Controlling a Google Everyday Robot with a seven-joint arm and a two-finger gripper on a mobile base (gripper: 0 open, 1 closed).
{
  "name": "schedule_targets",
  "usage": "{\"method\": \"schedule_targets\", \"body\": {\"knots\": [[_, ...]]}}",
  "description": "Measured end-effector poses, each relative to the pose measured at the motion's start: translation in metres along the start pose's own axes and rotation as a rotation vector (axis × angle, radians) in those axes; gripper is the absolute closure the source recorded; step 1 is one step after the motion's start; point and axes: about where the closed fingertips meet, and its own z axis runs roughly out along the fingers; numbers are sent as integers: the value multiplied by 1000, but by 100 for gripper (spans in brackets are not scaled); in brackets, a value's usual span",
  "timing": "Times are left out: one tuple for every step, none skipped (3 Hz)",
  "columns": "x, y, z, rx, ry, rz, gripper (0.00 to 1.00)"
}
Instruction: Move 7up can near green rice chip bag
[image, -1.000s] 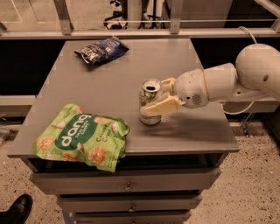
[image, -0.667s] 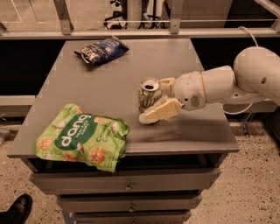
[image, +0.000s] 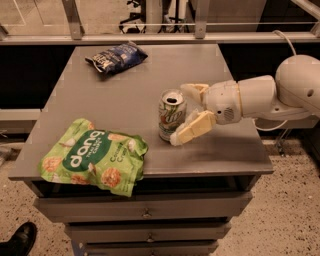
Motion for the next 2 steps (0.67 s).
{"method": "schedule_targets", "body": {"knots": [[-3, -37, -35, 80, -55, -23, 0], [-34, -89, -86, 193, -98, -117, 0]]}}
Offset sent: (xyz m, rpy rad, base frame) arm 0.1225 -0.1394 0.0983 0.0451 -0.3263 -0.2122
